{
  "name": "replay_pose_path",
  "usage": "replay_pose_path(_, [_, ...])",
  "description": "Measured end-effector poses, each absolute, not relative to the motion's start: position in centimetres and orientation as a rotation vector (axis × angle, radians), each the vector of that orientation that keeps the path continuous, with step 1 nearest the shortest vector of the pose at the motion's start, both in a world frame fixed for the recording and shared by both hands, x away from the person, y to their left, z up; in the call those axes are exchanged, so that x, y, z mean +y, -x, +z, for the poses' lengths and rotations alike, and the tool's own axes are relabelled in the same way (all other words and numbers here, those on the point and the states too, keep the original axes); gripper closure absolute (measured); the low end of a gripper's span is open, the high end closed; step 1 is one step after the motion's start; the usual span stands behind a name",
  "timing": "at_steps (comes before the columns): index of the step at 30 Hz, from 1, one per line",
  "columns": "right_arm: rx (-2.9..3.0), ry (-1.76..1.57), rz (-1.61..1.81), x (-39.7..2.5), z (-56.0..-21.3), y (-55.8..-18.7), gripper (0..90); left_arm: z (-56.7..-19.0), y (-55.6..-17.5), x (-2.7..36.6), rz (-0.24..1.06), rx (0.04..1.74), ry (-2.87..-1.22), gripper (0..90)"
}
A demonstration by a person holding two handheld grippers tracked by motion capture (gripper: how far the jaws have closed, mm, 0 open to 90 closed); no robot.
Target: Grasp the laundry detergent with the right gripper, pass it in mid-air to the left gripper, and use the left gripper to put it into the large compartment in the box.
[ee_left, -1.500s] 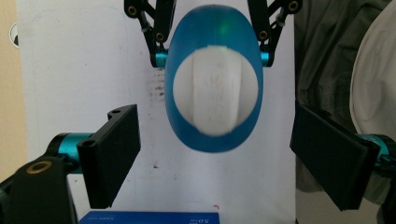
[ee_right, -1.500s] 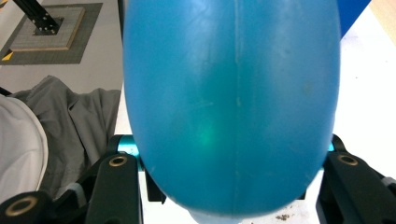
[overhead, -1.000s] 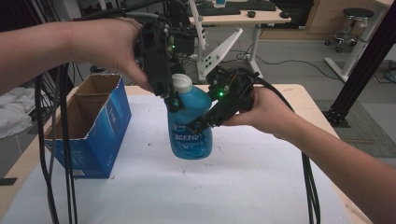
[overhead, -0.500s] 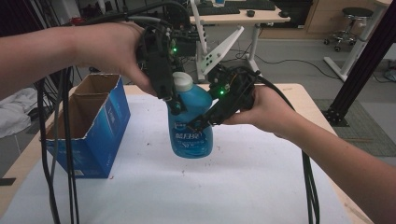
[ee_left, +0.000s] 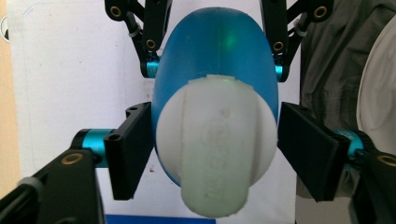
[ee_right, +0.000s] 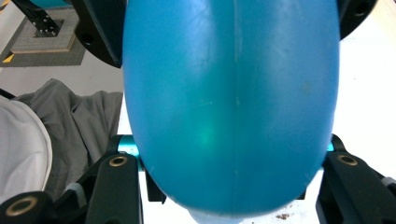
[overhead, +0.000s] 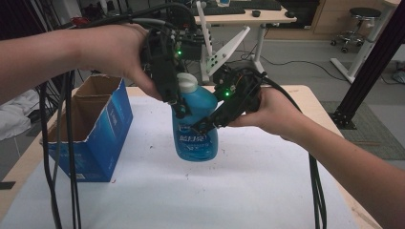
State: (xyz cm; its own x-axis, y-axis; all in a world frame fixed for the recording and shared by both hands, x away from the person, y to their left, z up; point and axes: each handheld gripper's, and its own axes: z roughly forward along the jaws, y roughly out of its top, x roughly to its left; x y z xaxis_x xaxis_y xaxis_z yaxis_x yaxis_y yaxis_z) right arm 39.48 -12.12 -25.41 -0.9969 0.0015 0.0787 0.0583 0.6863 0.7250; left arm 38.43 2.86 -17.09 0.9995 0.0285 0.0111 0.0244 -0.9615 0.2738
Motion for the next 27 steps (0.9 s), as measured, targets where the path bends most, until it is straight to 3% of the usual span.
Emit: replay_pose_path(27, [-2.816, 0.061, -1.21, -11.88, -25.34, -39.26, 46.3, -17.2, -38.32, 2.71, 0.044, 0.038, -2.86, 34.1])
